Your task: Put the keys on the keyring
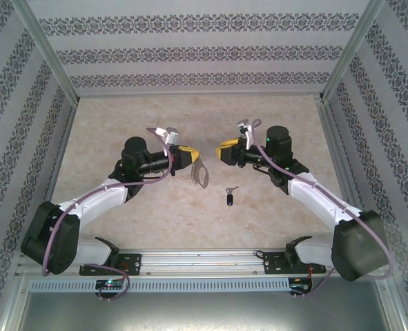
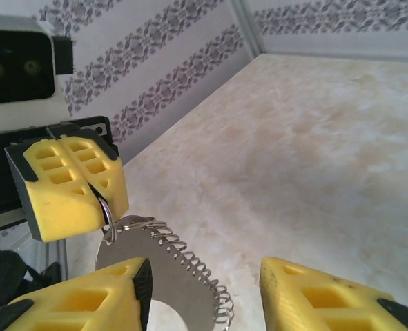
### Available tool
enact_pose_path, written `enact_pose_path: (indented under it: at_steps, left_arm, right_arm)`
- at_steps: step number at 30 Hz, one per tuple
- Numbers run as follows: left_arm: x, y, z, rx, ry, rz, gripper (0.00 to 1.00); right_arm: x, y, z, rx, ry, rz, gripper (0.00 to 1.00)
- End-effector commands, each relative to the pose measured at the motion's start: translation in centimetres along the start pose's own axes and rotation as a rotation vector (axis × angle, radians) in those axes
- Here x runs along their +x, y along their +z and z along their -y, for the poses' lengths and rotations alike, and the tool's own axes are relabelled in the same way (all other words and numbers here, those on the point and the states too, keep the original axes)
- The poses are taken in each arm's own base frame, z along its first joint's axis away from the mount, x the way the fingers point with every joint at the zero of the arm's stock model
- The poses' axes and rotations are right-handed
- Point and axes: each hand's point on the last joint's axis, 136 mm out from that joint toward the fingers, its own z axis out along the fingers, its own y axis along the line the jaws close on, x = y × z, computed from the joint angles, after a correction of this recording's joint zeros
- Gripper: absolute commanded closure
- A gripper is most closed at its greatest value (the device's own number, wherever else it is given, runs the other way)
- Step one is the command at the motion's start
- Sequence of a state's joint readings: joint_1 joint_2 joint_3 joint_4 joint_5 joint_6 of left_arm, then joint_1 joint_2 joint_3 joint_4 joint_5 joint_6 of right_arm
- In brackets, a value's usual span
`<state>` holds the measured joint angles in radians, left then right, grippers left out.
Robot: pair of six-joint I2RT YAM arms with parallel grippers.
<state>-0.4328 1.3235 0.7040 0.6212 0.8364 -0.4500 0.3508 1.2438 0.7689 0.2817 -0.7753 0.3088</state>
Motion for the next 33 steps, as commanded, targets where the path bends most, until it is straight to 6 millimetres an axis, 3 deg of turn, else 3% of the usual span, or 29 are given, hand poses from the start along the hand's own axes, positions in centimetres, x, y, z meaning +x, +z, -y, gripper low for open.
enact_pose_path:
  at_steps: [1, 13, 17, 33]
  left_arm:
    - [-0.9, 0.2, 1.7, 0.036, 0.134, -0.044, 1.0]
    - [-0.4, 1.4, 3.2, 0.096, 0.241, -0.176, 1.0]
    - [-0.4, 1.9, 3.5, 0.108, 0.244, -0.189, 1.0]
    - [0.1, 2.6, 3.9, 0.117, 0.251, -0.216, 1.0]
  right_arm:
    - [-1.1, -0.8, -1.1, -0.027, -0.029, 0.041, 0.53]
    - [-0.8, 0.1, -4.7, -0.228, -0.073, -0.006, 0.51]
    - [-0.5, 0.8, -5.0, -0.237, -0.077, -0.021, 0.52]
    - [0.5, 1.3, -5.3, -0.269, -0.065, -0.053, 0.73]
